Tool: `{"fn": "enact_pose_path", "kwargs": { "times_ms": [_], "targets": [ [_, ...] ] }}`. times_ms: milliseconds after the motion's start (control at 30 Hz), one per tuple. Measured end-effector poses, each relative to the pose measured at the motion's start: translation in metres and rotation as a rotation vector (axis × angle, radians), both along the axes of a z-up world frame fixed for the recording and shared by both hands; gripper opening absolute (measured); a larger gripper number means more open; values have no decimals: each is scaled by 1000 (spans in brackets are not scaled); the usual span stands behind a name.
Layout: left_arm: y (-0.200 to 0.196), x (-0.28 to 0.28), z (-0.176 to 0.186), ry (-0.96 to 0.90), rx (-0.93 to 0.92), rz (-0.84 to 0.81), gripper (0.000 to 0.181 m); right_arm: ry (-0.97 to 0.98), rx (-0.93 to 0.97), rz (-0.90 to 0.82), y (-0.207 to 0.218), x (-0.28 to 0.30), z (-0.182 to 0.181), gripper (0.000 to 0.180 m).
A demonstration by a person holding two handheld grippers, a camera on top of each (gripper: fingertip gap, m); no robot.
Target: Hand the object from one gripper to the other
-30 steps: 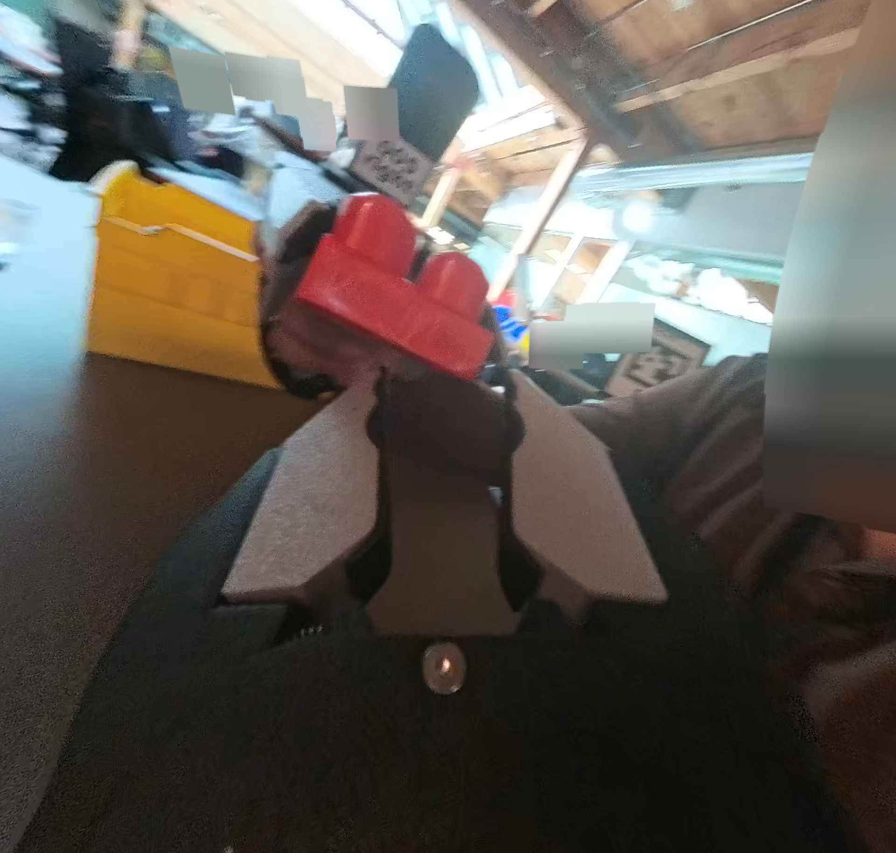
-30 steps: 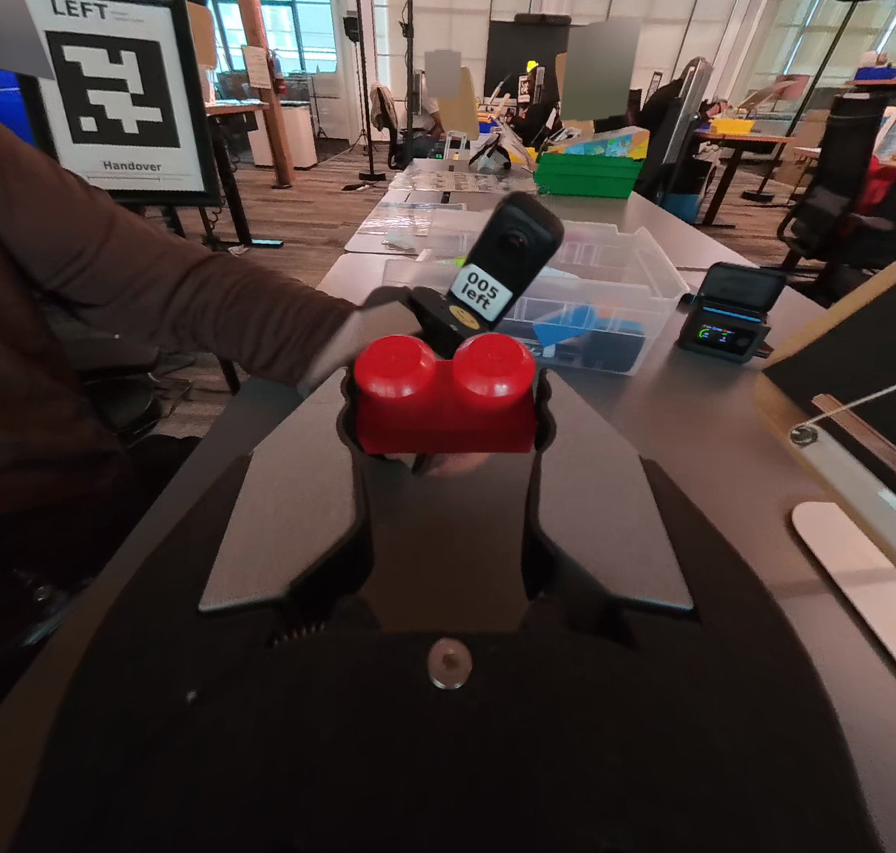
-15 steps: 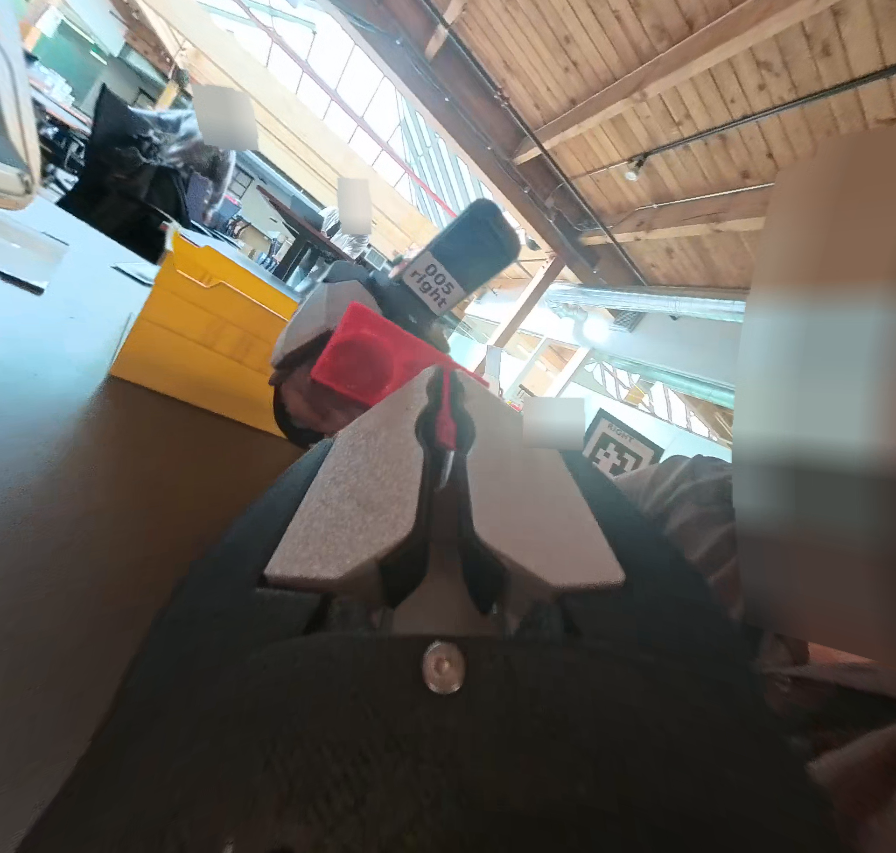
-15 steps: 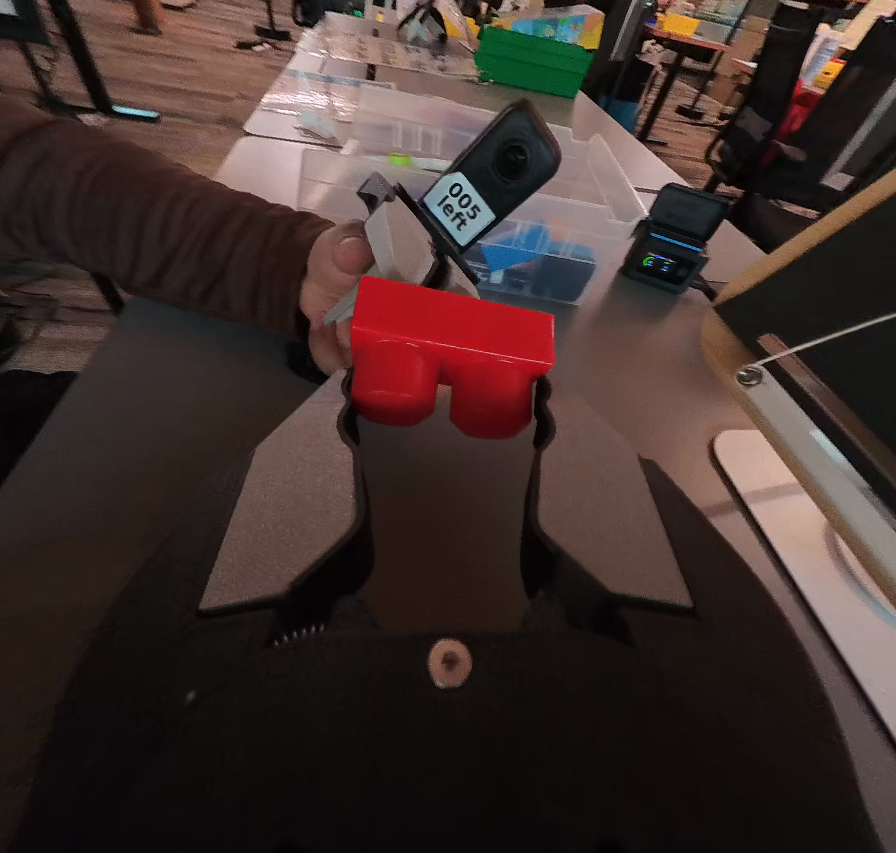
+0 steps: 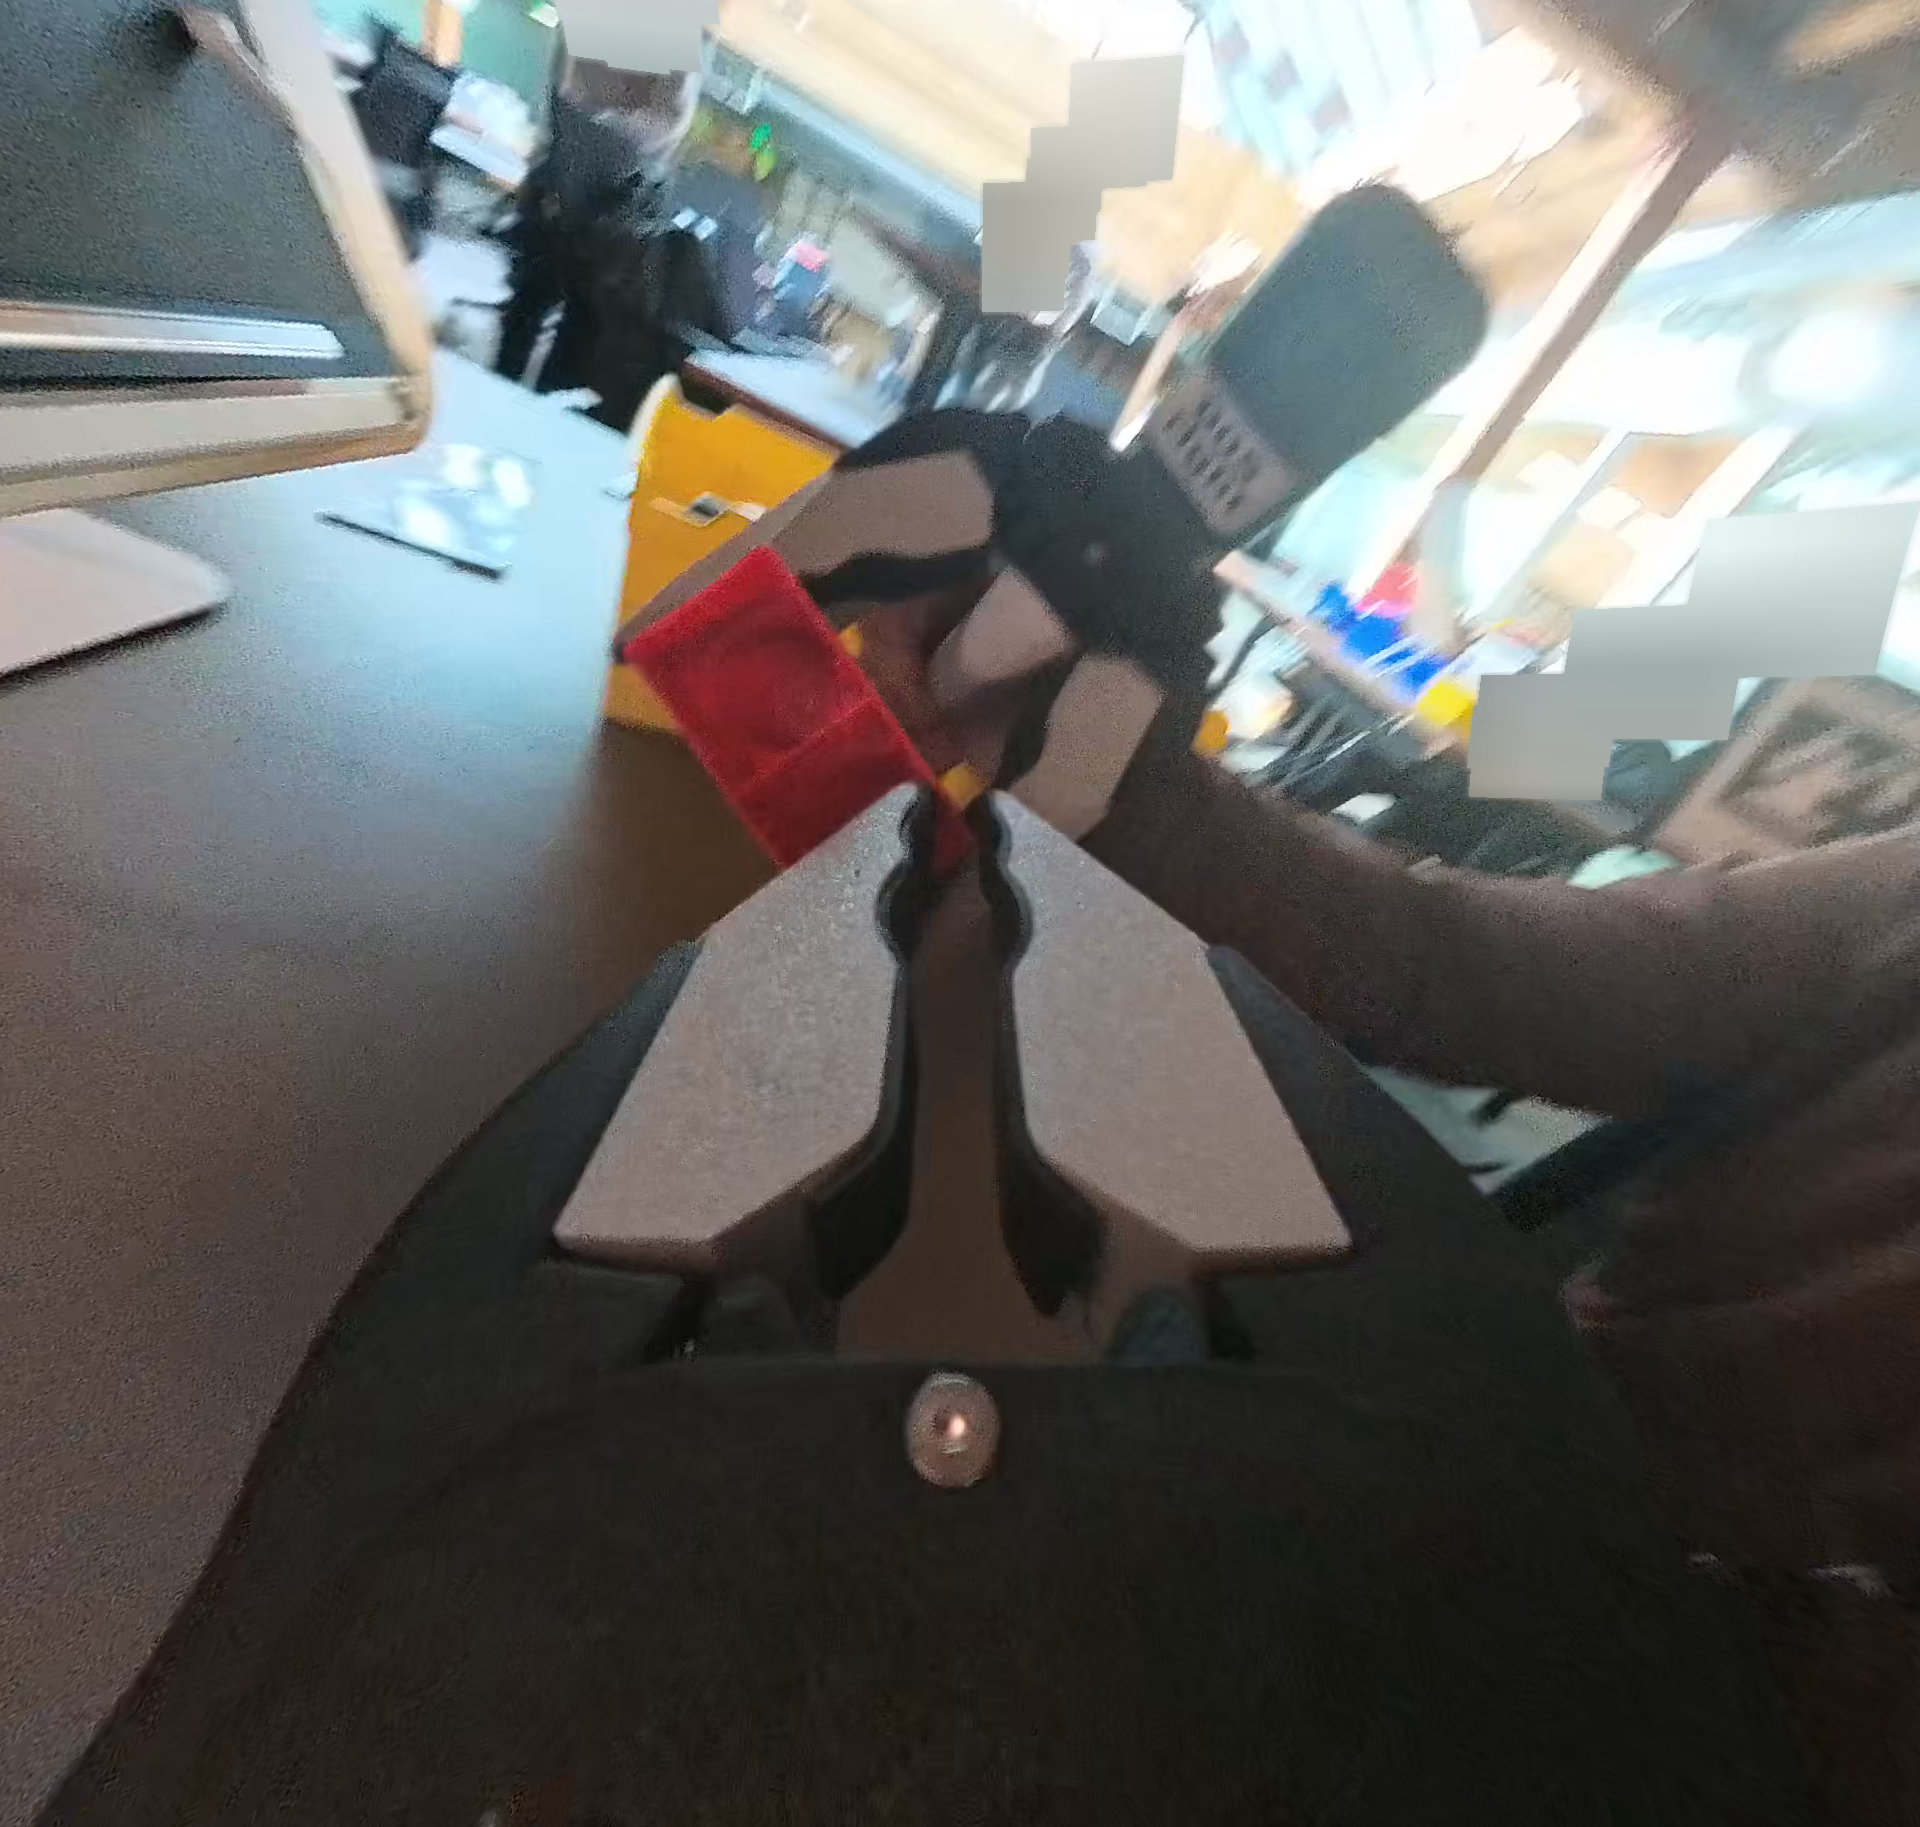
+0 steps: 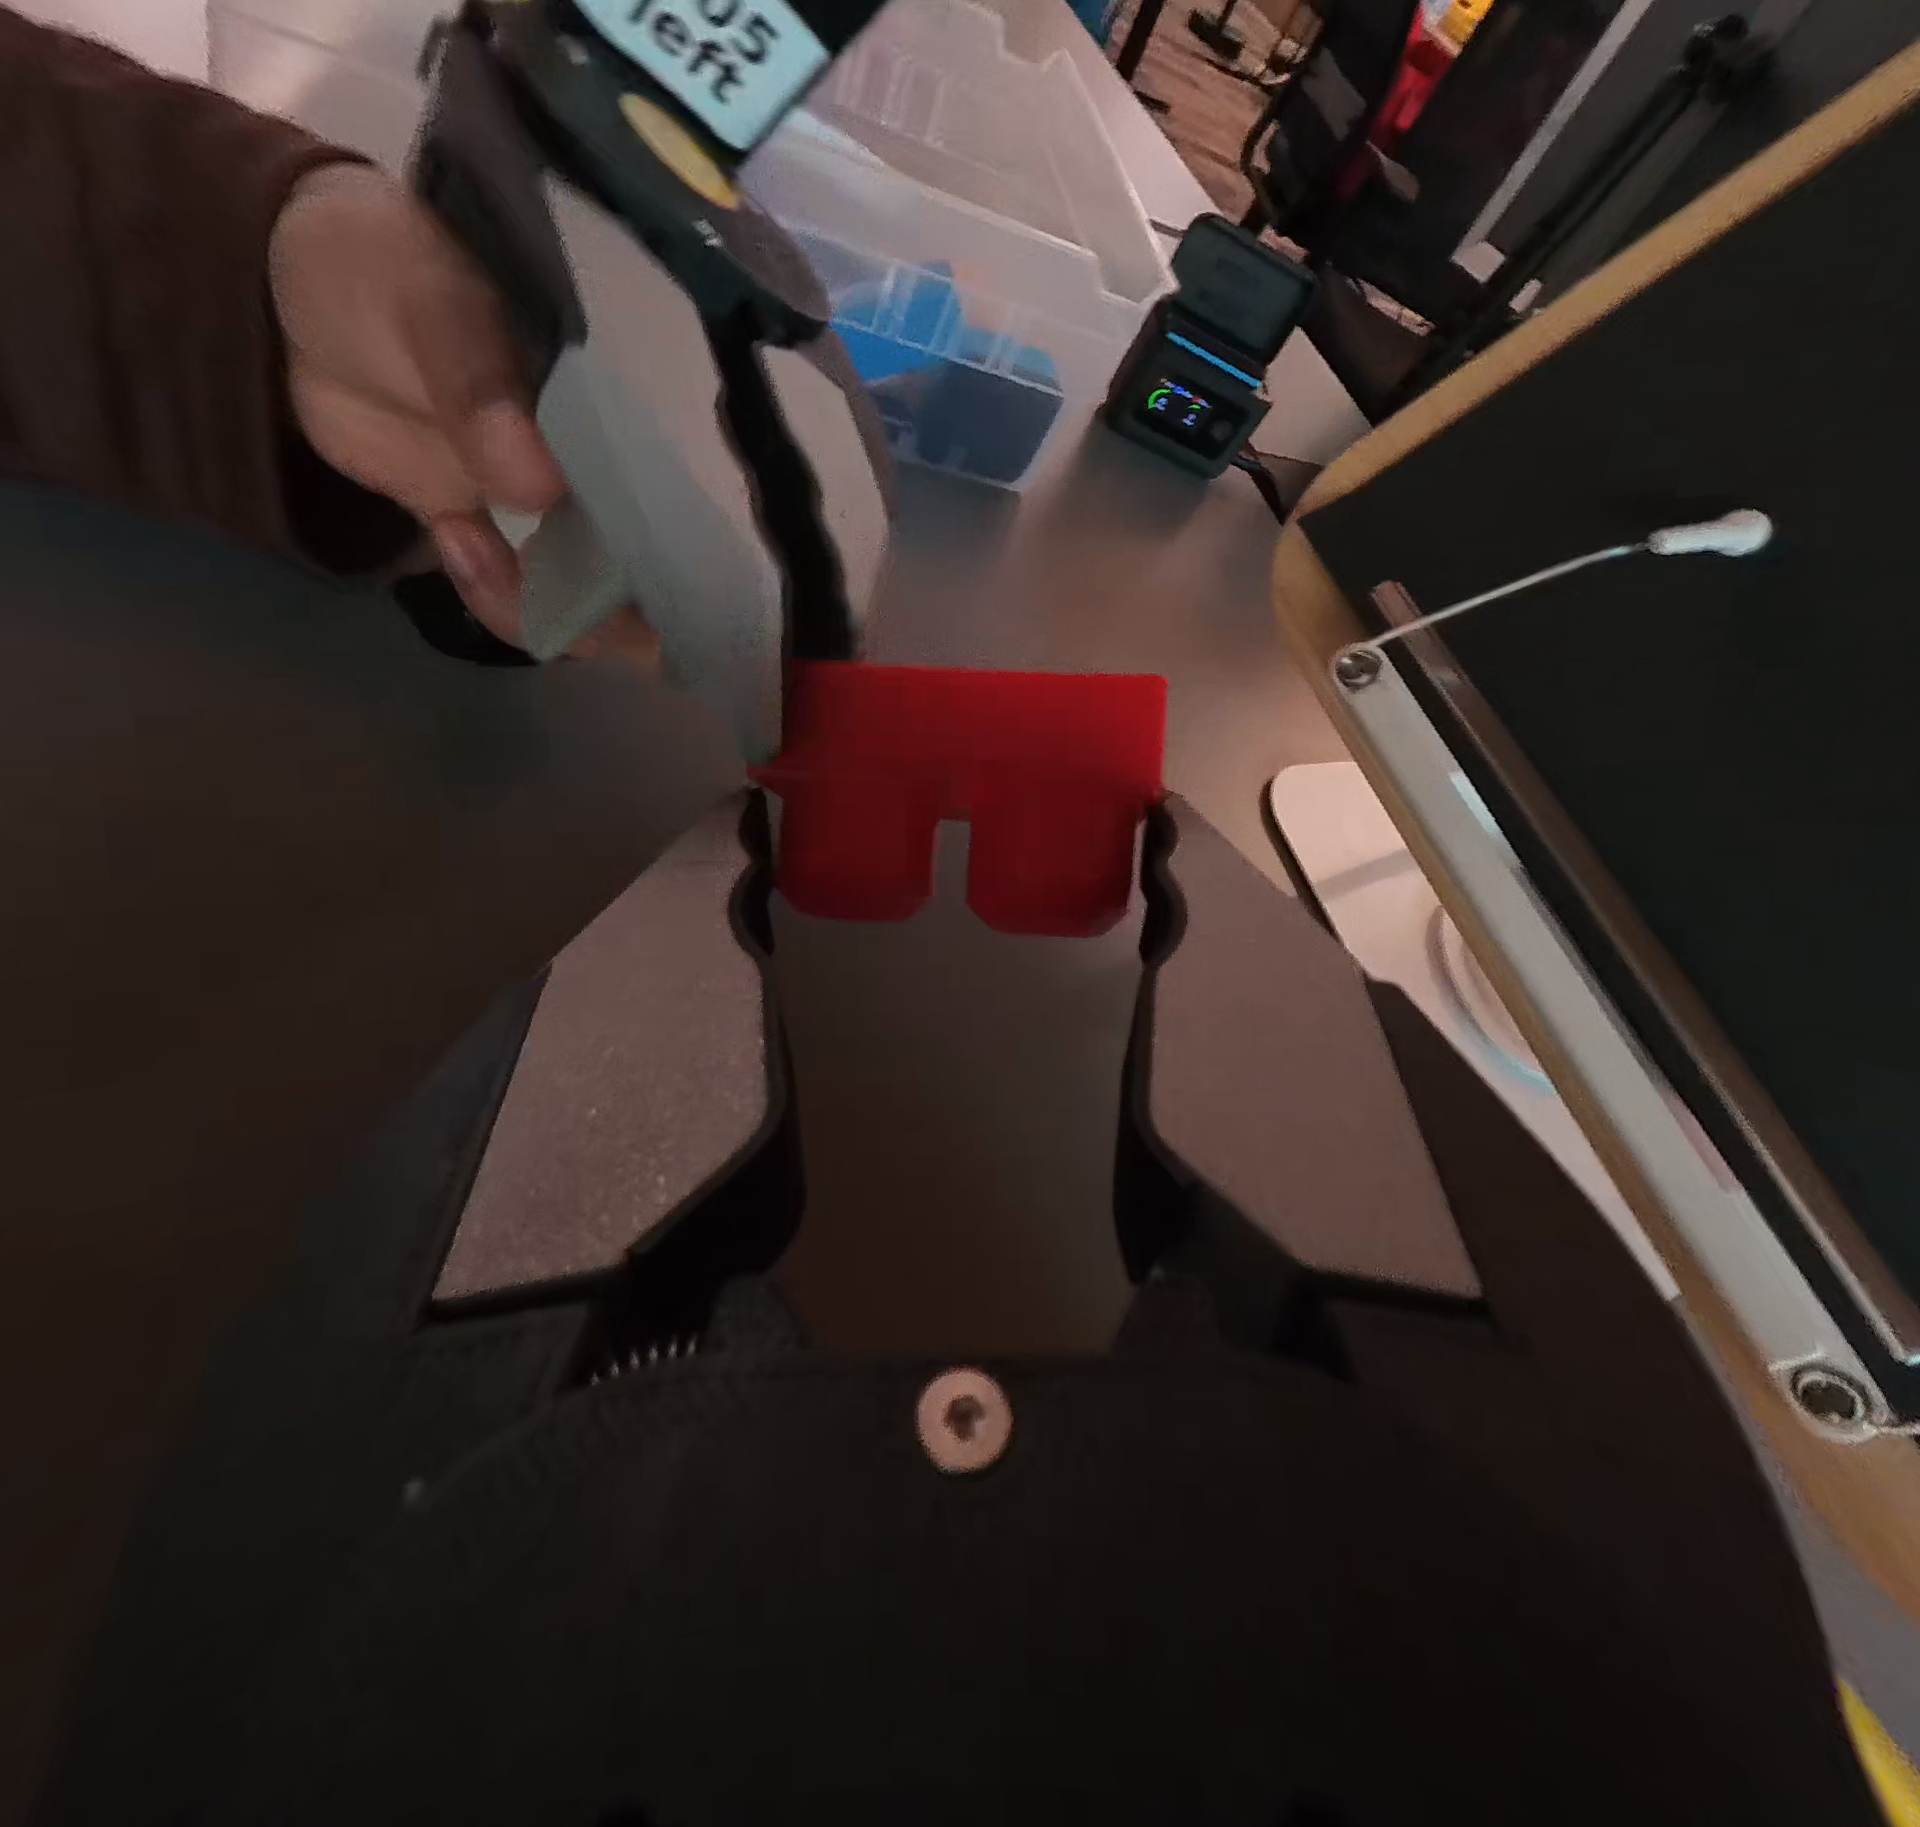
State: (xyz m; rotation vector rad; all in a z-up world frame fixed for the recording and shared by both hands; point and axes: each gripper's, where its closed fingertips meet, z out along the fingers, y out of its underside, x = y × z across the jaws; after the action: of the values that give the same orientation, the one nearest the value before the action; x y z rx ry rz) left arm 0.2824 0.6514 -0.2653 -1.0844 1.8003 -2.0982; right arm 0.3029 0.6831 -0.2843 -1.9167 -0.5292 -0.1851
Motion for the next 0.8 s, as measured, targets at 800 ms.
{"fn": "enact_pose_path", "kwargs": {
  "times_ms": [800],
  "targets": [
    [-6, -15, 8, -423, 439, 129, 8, 184, 183, 248, -19, -36, 45, 31]
  ]
}}
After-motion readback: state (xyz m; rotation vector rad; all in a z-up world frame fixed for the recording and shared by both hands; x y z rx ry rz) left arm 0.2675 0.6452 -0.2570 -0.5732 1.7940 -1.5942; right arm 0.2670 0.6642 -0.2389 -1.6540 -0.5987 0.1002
